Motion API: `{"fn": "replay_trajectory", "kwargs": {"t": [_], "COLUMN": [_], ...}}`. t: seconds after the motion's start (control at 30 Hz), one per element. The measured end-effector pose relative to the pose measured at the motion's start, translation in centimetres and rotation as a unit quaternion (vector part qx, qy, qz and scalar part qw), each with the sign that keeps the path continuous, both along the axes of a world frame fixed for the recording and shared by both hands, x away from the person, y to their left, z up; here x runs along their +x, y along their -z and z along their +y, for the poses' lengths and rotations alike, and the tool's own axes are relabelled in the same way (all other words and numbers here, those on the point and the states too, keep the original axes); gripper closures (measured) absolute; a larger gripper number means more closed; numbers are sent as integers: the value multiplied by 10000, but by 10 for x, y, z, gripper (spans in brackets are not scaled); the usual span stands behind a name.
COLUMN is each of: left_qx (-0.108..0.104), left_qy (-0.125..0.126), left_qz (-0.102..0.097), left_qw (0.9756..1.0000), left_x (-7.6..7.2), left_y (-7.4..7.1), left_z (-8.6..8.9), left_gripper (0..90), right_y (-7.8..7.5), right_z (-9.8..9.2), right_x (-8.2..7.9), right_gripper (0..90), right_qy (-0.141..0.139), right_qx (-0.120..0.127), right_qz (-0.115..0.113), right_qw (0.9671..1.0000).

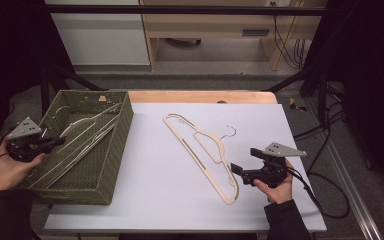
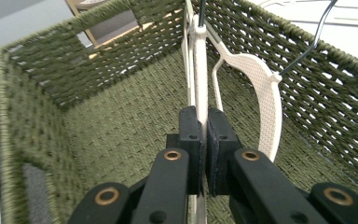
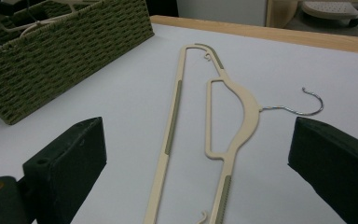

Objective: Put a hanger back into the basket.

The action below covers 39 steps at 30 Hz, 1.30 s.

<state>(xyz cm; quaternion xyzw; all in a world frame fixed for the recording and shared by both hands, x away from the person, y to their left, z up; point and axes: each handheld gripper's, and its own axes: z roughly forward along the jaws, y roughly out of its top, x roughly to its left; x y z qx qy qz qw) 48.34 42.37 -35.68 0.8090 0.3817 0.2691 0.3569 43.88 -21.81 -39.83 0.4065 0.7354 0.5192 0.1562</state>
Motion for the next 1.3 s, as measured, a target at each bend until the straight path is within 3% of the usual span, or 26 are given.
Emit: {"fn": "replay_trajectory", "kwargs": {"t": [0.13,0.23,0.3,0.33,0.4,0.53,0.77,1.0,1.1,1.2,1.3], "left_qx": [30,-197,-115,-180,-220,-63,-85,-405,-669,-938,-1160], "left_qy": [-25,-79,-100,-63,-50,28,42,-96,-200,-309,-211], "left_qz": [64,54,193,207,261,466,442,-113,-405,-721,-919], "left_qw": [10000,9998,9997,9996,9994,9989,9990,9991,9967,9925,9888], "left_x": [4,4,3,3,2,3,-2,-16,-24,-34,-41], "left_y": [11,20,25,26,26,25,22,1,-10,-21,-29], "left_z": [-5,-1,0,0,-2,-10,-17,-17,-20,-28,-38], "left_gripper": [867,865,862,859,851,806,689,497,421,346,285], "right_y": [0,-1,0,0,0,0,-1,-2,-3,-3,-3], "right_z": [0,-1,-1,0,0,1,-1,-1,-2,-1,-1], "right_x": [0,0,0,0,0,0,-1,-2,-2,-2,-2], "right_gripper": [48,48,49,49,49,51,54,55,56,60,66], "right_qy": [0,-37,-33,-17,-7,-44,-67,-85,-68,-39,-9], "right_qx": [-4,-16,-10,-2,5,10,43,58,99,113,112], "right_qz": [-9,-25,-21,-17,-1,6,-26,-47,-38,-35,-24], "right_qw": [10000,10000,10000,10000,10000,10000,10000,9999,9999,9999,9999]}}
